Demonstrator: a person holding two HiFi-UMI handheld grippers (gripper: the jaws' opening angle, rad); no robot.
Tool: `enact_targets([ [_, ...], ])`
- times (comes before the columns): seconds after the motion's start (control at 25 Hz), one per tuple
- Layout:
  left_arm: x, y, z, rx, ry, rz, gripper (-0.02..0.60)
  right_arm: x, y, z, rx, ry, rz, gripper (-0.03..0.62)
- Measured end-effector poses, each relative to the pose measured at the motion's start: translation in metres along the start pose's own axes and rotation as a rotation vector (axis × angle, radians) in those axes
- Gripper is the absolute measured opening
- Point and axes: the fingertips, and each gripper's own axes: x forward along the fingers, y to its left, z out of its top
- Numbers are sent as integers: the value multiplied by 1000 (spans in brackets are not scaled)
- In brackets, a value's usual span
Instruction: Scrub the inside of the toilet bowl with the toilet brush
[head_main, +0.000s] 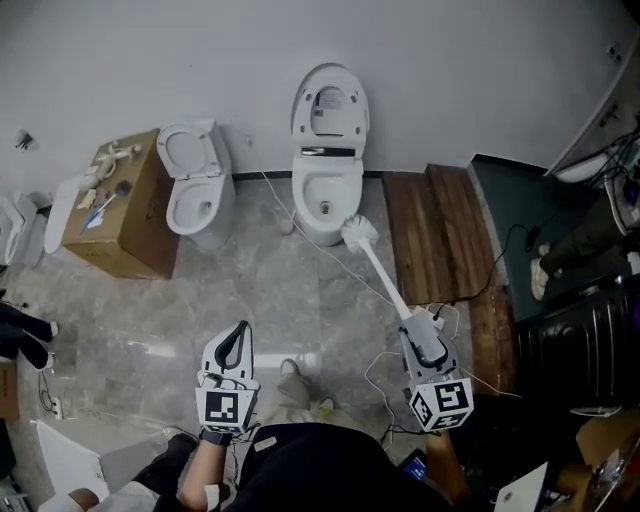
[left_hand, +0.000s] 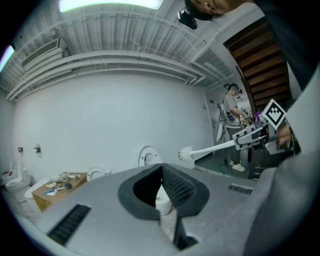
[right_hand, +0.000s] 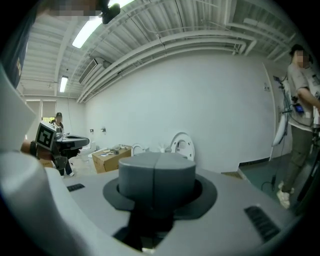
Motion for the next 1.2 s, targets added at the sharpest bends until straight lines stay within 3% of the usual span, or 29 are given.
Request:
enact_targets([
  [0.2, 46, 30, -16, -13, 27, 5, 11, 42, -10, 5, -4, 20, 1, 149],
  [0.44, 132, 88, -9, -95, -8, 33, 11, 126, -24, 39, 19, 32, -44, 149],
  [0.6, 189, 108, 17, -30, -90, -24, 11, 183, -22, 64, 5, 52, -40, 149],
  [0.68, 217, 117, 17, -55, -113, -72, 11, 211, -21, 73, -3, 64, -46, 149],
  [0.76, 237, 110, 3, -108, -85, -150, 11, 226, -18, 75, -8, 95, -58, 149],
  [0.88, 273, 107, -11, -99, -51, -210, 11, 254, -23, 78, -30, 136, -59, 149],
  [1.04, 328, 128, -23, -155, -29, -147, 11, 299, -55, 73, -31, 196, -56, 149],
  [1.2, 402, 158, -30, -150, 4, -69, 11, 372, -107, 73, -51, 224, -26, 149],
])
